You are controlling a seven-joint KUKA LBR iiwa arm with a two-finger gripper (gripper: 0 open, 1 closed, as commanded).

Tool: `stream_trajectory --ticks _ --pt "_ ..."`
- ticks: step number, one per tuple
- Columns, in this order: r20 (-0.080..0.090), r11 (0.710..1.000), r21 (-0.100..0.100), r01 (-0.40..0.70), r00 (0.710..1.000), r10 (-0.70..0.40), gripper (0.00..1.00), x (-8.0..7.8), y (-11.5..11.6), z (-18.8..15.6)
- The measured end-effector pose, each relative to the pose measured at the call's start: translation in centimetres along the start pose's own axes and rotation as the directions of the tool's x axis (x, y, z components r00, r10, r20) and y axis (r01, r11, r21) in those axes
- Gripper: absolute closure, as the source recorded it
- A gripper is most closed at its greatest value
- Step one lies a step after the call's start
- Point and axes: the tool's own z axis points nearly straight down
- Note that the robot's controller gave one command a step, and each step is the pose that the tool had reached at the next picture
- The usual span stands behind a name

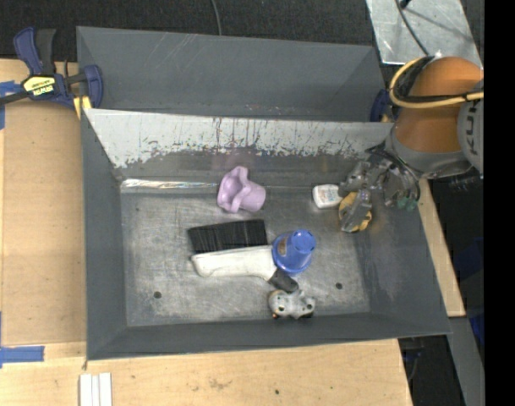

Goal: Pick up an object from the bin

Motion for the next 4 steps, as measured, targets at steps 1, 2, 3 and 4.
stream_trajectory --ticks 1,2,3,4 --pt "0.000 1.000 0.000 0.001 1.000 -0.001 1.00 0.0 0.0 0.0" --pt "-0.002 1.000 0.000 -0.003 1.000 0.003 1.00 0.1 0.0 -0.2" --pt "0.004 1.000 0.004 -0.014 1.000 0.014 1.00 0.2 -0.1 -3.9" --pt "-0.003 1.000 0.004 -0.028 1.000 0.028 1.00 0.5 0.5 -12.2"
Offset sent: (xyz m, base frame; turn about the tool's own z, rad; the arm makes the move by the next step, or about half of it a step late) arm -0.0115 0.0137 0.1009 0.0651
